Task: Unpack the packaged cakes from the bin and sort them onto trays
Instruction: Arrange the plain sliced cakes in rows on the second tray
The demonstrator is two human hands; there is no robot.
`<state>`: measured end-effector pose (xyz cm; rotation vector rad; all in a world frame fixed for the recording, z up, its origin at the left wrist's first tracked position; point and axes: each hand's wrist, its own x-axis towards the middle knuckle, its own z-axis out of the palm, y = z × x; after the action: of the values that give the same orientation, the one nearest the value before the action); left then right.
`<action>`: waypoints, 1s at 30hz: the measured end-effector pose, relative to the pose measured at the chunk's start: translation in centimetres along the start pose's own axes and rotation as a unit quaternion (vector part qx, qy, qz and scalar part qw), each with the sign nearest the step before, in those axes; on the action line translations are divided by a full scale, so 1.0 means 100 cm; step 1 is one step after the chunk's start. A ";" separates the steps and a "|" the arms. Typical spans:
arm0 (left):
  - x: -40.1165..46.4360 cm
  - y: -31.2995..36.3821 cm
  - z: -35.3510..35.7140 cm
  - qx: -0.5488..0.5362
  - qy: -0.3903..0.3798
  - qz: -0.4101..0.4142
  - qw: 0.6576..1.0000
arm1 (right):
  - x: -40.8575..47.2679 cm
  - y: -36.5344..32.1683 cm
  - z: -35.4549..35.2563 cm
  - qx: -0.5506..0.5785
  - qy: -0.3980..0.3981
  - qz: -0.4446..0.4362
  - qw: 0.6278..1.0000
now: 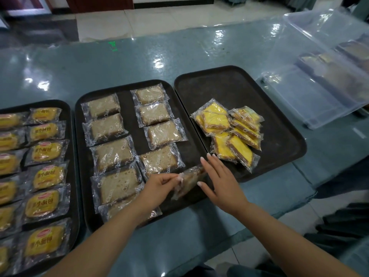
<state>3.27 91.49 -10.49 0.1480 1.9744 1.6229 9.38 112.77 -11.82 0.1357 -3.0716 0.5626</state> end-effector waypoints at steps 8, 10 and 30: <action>0.000 -0.002 -0.015 -0.096 0.099 -0.201 0.970 | 0.010 -0.014 0.025 -0.024 -0.191 -0.013 0.981; -0.001 -0.004 -0.018 -0.097 0.111 -0.202 0.968 | 0.008 -0.016 0.035 -0.037 -0.209 -0.011 0.977; 0.035 -0.036 -0.046 0.610 -0.043 0.067 0.788 | 0.002 0.003 0.042 -0.173 -0.204 -0.038 0.963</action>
<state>-0.95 88.09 -14.63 0.8307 2.6427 0.1258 9.13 111.60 -15.83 0.4087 -3.4757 -0.0205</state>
